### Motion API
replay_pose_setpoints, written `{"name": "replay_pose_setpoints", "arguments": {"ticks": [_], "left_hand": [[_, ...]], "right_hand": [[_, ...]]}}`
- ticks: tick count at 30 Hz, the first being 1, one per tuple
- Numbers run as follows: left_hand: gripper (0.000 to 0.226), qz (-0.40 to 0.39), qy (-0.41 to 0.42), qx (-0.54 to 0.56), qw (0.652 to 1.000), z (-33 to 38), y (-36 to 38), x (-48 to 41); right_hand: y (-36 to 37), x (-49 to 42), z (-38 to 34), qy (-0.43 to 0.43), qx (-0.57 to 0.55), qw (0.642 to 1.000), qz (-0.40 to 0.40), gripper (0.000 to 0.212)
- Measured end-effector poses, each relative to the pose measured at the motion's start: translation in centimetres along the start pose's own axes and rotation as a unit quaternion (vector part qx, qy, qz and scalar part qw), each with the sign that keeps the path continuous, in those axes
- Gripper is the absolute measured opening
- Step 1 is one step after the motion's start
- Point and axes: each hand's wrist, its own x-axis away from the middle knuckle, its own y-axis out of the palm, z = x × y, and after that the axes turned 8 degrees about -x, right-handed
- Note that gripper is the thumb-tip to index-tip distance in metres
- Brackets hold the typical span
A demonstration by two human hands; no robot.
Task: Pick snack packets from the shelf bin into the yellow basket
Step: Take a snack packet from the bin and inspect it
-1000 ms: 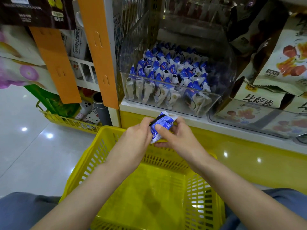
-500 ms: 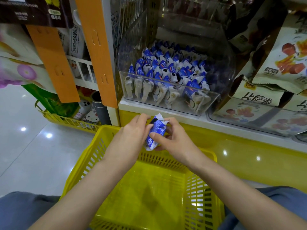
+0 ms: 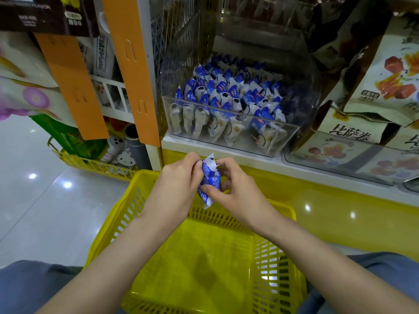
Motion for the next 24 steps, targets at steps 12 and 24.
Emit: {"name": "replay_pose_setpoints", "arguments": {"ticks": [12,24], "left_hand": [[0.006,-0.037,-0.105,0.216,0.97,0.9,0.8,-0.2],[0.045,0.011,-0.232,0.4,0.887,-0.1,0.0,-1.4]], "right_hand": [[-0.2,0.5,-0.1,-0.088,0.105,0.99,0.044,0.057],[-1.8,-1.0,-1.3,0.067,-0.214,0.974,-0.011,0.011]]}}
